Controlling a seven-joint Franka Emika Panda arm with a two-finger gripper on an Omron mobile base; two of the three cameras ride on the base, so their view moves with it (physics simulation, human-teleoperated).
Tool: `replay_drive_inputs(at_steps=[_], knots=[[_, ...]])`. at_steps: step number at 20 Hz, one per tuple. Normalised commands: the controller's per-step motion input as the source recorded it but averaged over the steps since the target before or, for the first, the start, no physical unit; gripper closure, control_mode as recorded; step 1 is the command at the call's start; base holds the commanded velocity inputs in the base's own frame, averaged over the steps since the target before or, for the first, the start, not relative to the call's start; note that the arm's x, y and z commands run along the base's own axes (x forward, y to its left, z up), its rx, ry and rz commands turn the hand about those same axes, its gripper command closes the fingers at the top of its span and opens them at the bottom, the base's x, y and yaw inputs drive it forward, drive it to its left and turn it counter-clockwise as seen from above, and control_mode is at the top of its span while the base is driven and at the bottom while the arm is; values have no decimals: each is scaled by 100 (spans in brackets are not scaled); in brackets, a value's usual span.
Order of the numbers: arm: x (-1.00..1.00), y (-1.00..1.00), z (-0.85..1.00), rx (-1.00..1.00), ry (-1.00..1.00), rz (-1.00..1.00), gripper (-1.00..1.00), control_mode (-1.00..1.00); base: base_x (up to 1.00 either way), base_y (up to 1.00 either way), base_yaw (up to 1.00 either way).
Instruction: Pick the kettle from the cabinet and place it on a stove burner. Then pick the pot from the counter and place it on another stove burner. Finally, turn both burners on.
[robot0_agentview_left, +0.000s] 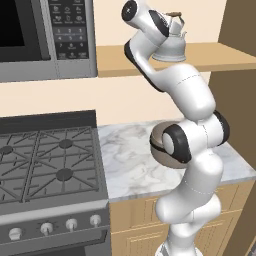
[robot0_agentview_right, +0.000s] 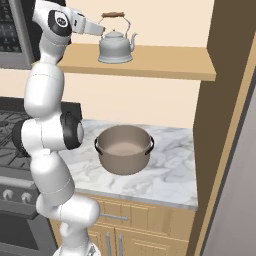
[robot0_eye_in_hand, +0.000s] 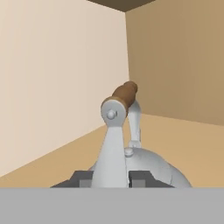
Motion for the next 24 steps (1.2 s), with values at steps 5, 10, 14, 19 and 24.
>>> replay_drive_inputs(at_steps=[5, 10, 14, 19, 24], knots=[[0, 0, 0, 0, 0, 0, 100, -100, 0, 0, 0], [0, 0, -6, 0, 0, 0, 100, -100, 0, 0, 0], [0, 0, -7, 0, 0, 0, 100, -100, 0, 0, 0], [-1, 0, -4, 0, 0, 0, 100, -100, 0, 0, 0], [-25, 0, 0, 0, 0, -2, 100, -100, 0, 0, 0]])
